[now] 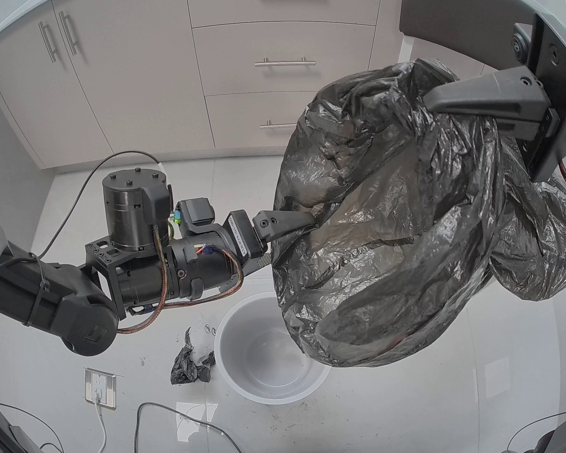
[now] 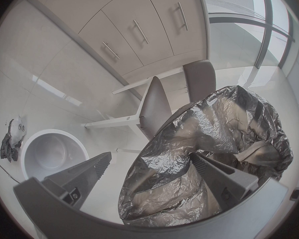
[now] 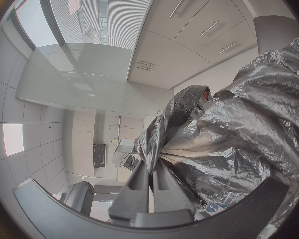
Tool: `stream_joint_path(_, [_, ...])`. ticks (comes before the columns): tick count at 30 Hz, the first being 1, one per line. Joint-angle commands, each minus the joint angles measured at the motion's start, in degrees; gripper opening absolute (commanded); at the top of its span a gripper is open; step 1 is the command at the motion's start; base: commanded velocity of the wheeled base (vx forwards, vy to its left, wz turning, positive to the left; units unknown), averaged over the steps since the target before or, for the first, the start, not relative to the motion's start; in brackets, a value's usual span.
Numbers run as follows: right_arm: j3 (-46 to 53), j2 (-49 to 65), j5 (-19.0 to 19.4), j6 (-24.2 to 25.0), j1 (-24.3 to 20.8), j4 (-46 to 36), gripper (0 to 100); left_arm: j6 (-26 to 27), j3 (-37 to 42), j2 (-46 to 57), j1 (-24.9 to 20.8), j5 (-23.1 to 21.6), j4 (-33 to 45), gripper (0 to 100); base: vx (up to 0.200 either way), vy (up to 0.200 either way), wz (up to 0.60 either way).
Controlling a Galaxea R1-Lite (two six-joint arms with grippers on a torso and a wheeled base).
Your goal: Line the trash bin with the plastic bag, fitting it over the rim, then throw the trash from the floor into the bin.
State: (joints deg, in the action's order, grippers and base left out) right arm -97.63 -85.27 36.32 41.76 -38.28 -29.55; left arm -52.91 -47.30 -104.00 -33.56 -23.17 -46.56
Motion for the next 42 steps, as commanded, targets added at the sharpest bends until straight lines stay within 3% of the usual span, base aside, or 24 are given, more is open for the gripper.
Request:
stream_joint_path(1, [0.0, -0.1, 0.1, 0.0, -0.4, 0.0, 0, -0.4, -0.1, 0.1, -0.1, -0.6, -0.6, 100, 0.0, 0.0, 0.0])
stream_joint_path(4, [0.1, -0.1, 0.0, 0.1, -0.6, 0.0, 0, -0.4, 0.2, 0.1, -0.1, -0.7, -1.3, 100, 0.0, 0.0, 0.0])
stream_joint_path(5, [0.1, -0.1, 0.0, 0.1, -0.6, 0.0, 0, -0.4, 0.3, 0.1, -0.1, -0.7, -1.3, 0, 0.0, 0.0, 0.0])
stream_joint_path(20, [0.2, -0.2, -0.2, 0.0, -0.1, 0.1, 0, -0.4, 1.4, 1.3, -0.9, -0.8, -1.4, 0, 0.0, 0.0, 0.0])
stream_joint_path(28, [3.0, -2.0, -0.3, -1.5, 0.2, 0.8, 0, -0.5, 6.3, 9.6, -0.9, -0.8, -1.3, 0, 0.0, 0.0, 0.0])
stream_joint_path(32, [5.3, -3.3, -0.3, -2.7, 0.0, 3.4, 0, -1.0, 7.7, 12.9, -0.8, -0.8, -1.3, 0, 0.0, 0.0, 0.0])
stream_joint_path(35, [10.1, -3.9, -0.2, -2.8, -0.5, 8.5, 0, -5.0, 9.0, 17.4, -0.8, -1.3, -1.3, 0, 0.0, 0.0, 0.0])
stream_joint_path(42, [22.6, -3.2, 0.1, -2.1, -0.3, 23.7, 0, -10.4, 12.4, 23.6, 0.6, -7.4, -1.3, 0, 0.0, 0.0, 0.0])
